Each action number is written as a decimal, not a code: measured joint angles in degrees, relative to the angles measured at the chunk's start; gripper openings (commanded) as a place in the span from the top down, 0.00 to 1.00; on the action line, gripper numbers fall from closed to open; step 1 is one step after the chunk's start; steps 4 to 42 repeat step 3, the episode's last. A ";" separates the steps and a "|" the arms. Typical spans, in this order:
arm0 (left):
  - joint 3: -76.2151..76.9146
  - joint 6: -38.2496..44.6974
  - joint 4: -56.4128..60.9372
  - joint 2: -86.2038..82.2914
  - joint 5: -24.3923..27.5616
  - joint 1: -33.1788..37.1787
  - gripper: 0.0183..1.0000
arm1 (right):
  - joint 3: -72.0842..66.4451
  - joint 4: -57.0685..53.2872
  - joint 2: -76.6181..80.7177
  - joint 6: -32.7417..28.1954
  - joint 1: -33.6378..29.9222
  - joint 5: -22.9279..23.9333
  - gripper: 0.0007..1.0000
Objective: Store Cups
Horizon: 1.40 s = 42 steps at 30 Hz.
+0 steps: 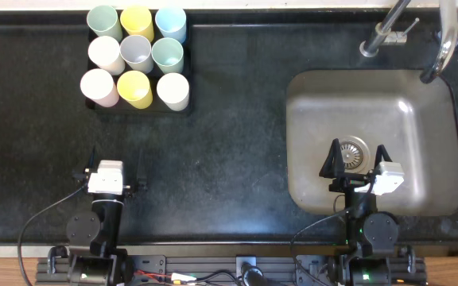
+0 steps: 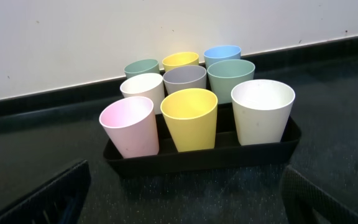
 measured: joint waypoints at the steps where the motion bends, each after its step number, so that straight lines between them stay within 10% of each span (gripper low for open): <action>1: 0.00 0.00 0.00 0.00 0.00 0.00 0.00 | 0.00 0.00 0.00 -0.02 0.00 0.00 0.00; 42: 0.00 0.00 0.00 0.00 0.00 0.00 0.00 | 0.00 0.00 0.00 -0.02 0.00 0.00 0.00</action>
